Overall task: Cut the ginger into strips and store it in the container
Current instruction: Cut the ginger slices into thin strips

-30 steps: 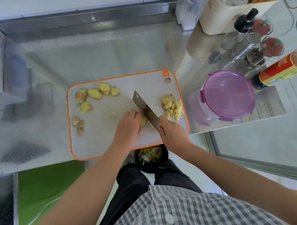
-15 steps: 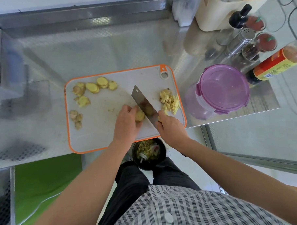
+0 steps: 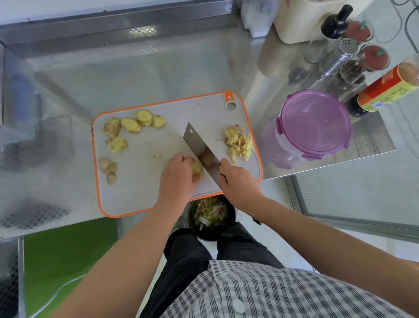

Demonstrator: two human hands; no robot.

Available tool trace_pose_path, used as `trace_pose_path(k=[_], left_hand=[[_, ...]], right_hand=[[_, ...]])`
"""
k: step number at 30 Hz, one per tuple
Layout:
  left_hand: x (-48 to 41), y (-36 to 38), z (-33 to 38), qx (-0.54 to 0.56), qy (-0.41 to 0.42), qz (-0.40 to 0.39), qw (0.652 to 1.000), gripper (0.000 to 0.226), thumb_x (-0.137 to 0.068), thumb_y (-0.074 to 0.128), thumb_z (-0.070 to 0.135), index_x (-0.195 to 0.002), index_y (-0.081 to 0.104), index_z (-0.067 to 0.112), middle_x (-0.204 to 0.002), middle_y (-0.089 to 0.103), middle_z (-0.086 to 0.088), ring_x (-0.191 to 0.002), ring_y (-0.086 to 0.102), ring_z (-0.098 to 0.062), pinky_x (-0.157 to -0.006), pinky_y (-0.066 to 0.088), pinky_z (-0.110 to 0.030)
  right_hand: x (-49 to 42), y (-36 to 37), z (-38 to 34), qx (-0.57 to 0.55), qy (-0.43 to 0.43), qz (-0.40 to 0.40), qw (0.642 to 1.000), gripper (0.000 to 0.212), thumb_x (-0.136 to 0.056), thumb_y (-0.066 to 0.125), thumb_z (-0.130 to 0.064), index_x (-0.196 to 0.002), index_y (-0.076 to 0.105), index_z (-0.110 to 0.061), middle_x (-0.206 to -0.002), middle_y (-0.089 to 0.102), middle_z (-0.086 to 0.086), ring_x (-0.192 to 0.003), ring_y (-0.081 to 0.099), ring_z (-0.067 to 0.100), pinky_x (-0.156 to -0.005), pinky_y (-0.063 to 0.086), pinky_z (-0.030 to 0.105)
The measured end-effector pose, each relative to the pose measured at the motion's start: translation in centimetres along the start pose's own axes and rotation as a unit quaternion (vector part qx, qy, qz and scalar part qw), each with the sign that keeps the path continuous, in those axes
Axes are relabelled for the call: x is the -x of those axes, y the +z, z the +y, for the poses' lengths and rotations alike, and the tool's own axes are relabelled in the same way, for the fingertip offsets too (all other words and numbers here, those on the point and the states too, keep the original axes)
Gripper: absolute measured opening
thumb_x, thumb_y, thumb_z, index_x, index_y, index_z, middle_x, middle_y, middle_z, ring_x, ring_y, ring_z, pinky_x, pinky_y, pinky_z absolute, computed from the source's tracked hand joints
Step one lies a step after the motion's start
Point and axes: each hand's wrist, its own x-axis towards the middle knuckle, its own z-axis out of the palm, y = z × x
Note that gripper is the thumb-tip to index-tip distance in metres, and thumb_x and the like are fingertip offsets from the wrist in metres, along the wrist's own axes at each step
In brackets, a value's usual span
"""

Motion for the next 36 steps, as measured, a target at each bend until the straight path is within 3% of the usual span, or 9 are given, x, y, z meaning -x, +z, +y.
trace_pose_path(k=[4, 10, 16, 18, 22, 25, 31, 36], left_hand=[[1.1, 0.2, 0.0, 0.025, 0.009, 0.046, 0.999, 0.053, -0.072, 0.08, 0.023, -0.116, 0.06, 0.004, -0.096, 0.053, -0.015, -0.085, 0.055, -0.032, -0.069, 0.05, -0.04], [0.9, 0.4, -0.1, 0.039, 0.068, 0.068, 0.995, 0.023, -0.072, 0.08, 0.008, -0.093, 0.071, 0.004, -0.087, 0.056, -0.01, -0.077, 0.056, -0.029, -0.06, 0.051, -0.039], [1.5, 0.6, -0.9, 0.027, 0.099, 0.096, 0.99, 0.019, -0.074, 0.077, 0.009, -0.092, 0.071, 0.008, -0.1, 0.06, -0.011, -0.086, 0.058, -0.029, -0.058, 0.053, -0.036], [1.6, 0.8, -1.1, 0.025, 0.122, 0.103, 0.987, 0.016, -0.071, 0.079, 0.004, -0.086, 0.071, 0.005, -0.092, 0.062, -0.01, -0.078, 0.058, -0.029, -0.055, 0.052, -0.035], [1.5, 1.1, -1.0, 0.022, 0.138, 0.11, 0.984, 0.014, -0.068, 0.079, -0.001, -0.077, 0.07, 0.004, -0.078, 0.061, -0.009, -0.066, 0.056, -0.029, -0.05, 0.05, -0.033], [1.3, 1.3, -1.2, 0.014, 0.142, 0.105, 0.984, 0.015, -0.066, 0.08, -0.003, -0.075, 0.07, 0.004, -0.075, 0.06, -0.009, -0.064, 0.054, -0.03, -0.047, 0.049, -0.034], [1.0, 1.5, -1.4, 0.011, 0.151, 0.098, 0.984, 0.023, -0.059, 0.08, -0.01, -0.072, 0.069, 0.005, -0.072, 0.059, -0.009, -0.063, 0.054, -0.029, -0.045, 0.048, -0.034], [0.9, 1.6, -1.5, 0.008, 0.151, 0.102, 0.983, 0.024, -0.058, 0.081, -0.011, -0.07, 0.068, 0.006, -0.07, 0.058, -0.009, -0.061, 0.052, -0.028, -0.043, 0.047, -0.033]], right_hand=[[-0.2, -0.1, 0.1, 0.008, -0.004, 0.005, 1.0, 0.013, -0.097, 0.038, -0.015, -0.089, 0.029, -0.013, -0.071, 0.042, 0.006, -0.064, 0.042, 0.029, -0.057, 0.03, 0.034], [-0.1, -0.1, 0.0, 0.013, -0.009, 0.003, 1.0, 0.013, -0.097, 0.038, -0.015, -0.088, 0.029, -0.012, -0.063, 0.034, 0.001, -0.063, 0.042, 0.029, -0.057, 0.031, 0.034], [0.2, -0.5, -0.4, -0.003, -0.002, 0.021, 1.0, 0.008, -0.097, 0.037, -0.012, -0.092, 0.031, -0.012, -0.059, 0.033, -0.001, -0.061, 0.041, 0.029, -0.049, 0.023, 0.032], [0.4, -0.6, -0.6, -0.001, -0.006, 0.023, 1.0, 0.007, -0.097, 0.037, -0.012, -0.093, 0.031, -0.012, -0.059, 0.033, -0.002, -0.061, 0.041, 0.029, -0.047, 0.02, 0.032], [0.7, -0.6, -1.0, 0.025, -0.01, 0.006, 1.0, 0.011, -0.098, 0.037, -0.014, -0.091, 0.028, -0.013, -0.067, 0.039, 0.002, -0.065, 0.044, 0.03, -0.056, 0.03, 0.033], [0.7, -0.6, -1.2, 0.045, 0.0, 0.0, 0.999, 0.01, -0.097, 0.037, -0.01, -0.092, 0.029, -0.014, -0.073, 0.044, 0.004, -0.065, 0.045, 0.03, -0.056, 0.031, 0.034], [1.0, -0.7, -1.2, 0.065, 0.008, -0.013, 0.998, 0.014, -0.094, 0.036, -0.004, -0.092, 0.028, -0.014, -0.064, 0.035, -0.002, -0.06, 0.04, 0.026, -0.046, 0.02, 0.031], [0.9, -0.4, -1.3, 0.061, 0.016, -0.006, 0.998, 0.014, -0.094, 0.035, -0.003, -0.091, 0.028, -0.015, -0.065, 0.038, 0.0, -0.062, 0.043, 0.028, -0.05, 0.027, 0.034]])
